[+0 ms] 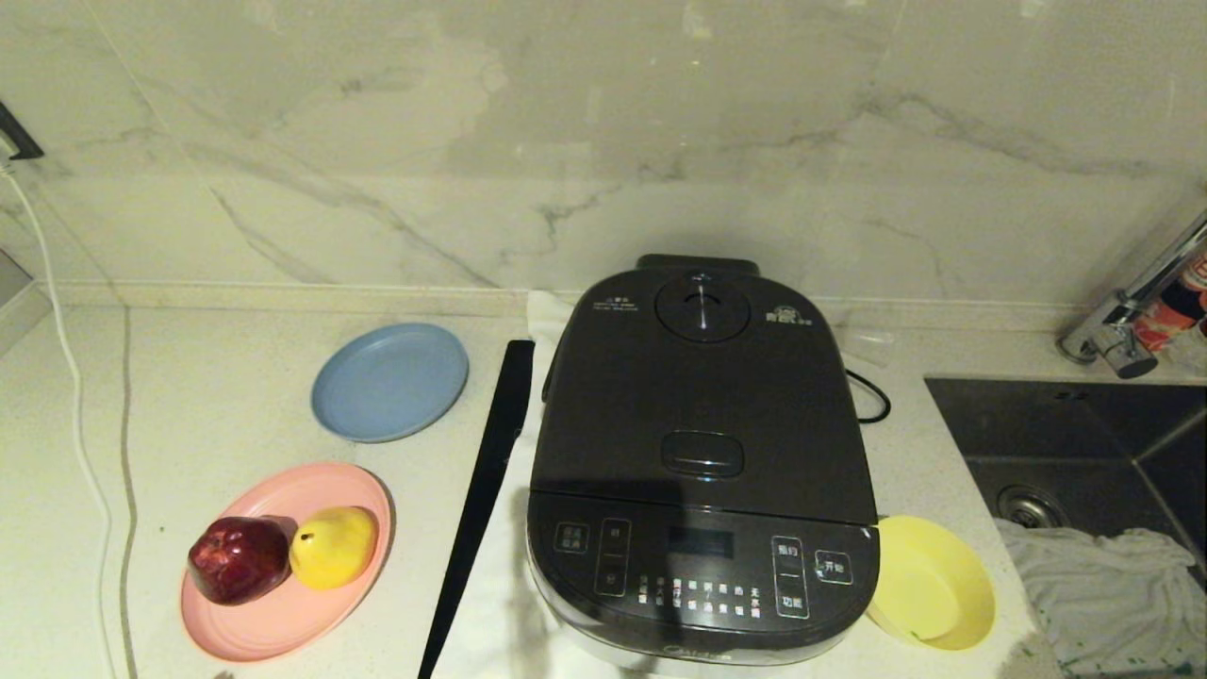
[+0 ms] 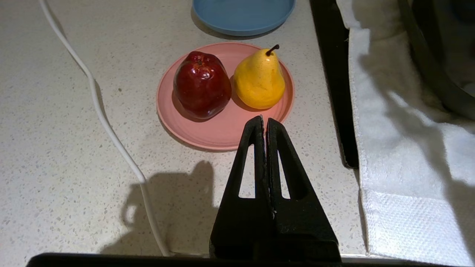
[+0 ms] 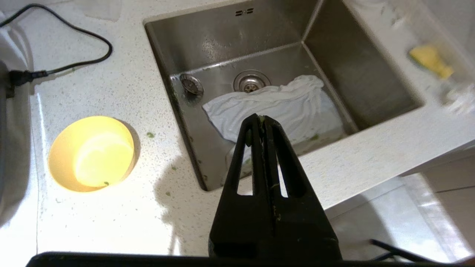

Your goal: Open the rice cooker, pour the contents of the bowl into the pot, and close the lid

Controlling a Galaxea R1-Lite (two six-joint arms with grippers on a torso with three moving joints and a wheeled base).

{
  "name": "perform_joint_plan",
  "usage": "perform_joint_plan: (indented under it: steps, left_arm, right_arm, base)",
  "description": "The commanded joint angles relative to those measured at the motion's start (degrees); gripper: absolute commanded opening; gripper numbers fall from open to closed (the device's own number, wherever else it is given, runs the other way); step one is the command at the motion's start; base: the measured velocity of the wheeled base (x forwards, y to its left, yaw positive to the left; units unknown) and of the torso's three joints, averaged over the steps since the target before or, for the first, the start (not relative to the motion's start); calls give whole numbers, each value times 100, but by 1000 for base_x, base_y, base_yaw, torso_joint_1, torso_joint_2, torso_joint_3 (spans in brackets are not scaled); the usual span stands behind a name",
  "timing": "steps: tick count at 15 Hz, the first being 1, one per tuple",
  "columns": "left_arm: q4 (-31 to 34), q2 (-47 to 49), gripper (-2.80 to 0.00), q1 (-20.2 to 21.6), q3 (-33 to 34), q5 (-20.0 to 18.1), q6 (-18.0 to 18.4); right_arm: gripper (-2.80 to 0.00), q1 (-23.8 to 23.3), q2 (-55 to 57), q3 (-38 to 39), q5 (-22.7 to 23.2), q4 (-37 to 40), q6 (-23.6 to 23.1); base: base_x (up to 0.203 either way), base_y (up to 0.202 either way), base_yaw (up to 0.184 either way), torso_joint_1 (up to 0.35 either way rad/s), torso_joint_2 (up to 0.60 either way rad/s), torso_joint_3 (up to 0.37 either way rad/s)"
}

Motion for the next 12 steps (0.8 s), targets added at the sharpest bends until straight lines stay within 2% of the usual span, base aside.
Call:
perform_joint_plan:
  steps: [1, 2, 5, 7, 10, 11, 12]
  left_arm:
    - [1, 5, -280, 0, 0, -2, 2]
    - [1, 5, -280, 0, 0, -2, 4]
    - [1, 5, -280, 0, 0, -2, -3]
    - [1, 5, -280, 0, 0, -2, 4]
    - [1, 5, -280, 0, 0, -2, 4]
    - [1, 5, -280, 0, 0, -2, 2]
    - [1, 5, -280, 0, 0, -2, 3]
  right_arm:
    - [-280, -90, -381, 699, 62, -495, -85]
    - [-280, -131, -414, 787, 72, -577, -369]
    - [-280, -693, -788, 945, 81, -581, -817]
    - [-280, -645, -1154, 1146, 126, -603, -901]
    - [-280, -586, -1955, 2167, 1037, -792, -1113]
    - [-280, -579, -1967, 2539, 1292, -1219, -1177]
    - [-280, -575, -1978, 2795, 1905, -1692, -1228]
  base:
    - [0, 0, 0, 0, 0, 0]
    - [0, 0, 0, 0, 0, 0]
    - [0, 0, 0, 0, 0, 0]
    - [0, 0, 0, 0, 0, 0]
    - [0, 0, 0, 0, 0, 0]
    - [0, 0, 0, 0, 0, 0]
    - [0, 0, 0, 0, 0, 0]
